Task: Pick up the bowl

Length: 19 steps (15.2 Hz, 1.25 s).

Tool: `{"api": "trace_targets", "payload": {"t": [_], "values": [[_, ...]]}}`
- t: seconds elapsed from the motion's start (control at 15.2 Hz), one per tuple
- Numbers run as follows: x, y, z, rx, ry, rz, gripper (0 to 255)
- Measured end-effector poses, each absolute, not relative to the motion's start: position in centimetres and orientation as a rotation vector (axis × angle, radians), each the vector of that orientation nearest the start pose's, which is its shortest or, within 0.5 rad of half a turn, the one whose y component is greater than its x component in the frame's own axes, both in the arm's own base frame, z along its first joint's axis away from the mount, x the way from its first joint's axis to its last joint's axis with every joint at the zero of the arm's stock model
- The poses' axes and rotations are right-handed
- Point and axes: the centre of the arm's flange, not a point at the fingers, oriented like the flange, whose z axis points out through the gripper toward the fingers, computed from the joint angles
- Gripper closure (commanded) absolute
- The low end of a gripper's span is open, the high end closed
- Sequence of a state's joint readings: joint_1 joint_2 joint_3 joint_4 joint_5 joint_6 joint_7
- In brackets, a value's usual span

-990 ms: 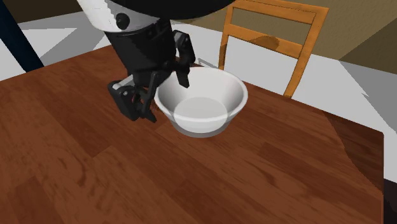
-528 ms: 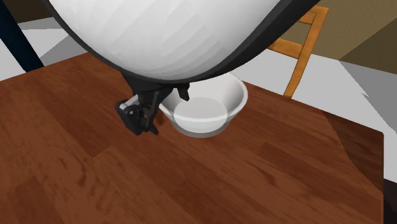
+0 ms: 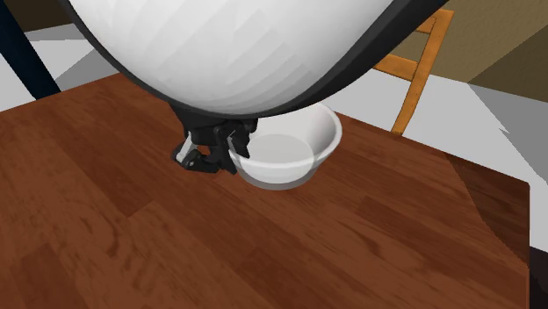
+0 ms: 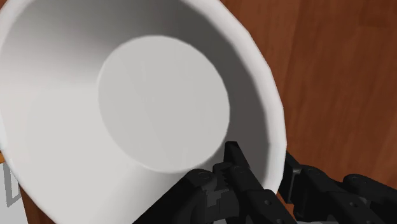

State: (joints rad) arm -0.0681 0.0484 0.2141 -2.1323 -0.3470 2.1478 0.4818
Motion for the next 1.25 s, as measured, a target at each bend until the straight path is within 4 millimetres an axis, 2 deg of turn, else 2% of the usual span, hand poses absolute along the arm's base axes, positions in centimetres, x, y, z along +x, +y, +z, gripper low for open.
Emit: {"api": "trace_targets", "payload": {"t": [0.33, 1.25], "values": [[54.1, 6.5, 39.1, -3.405, 0.240, -0.096, 255], [54.3, 6.5, 46.1, -3.405, 0.240, -0.095, 255]]}}
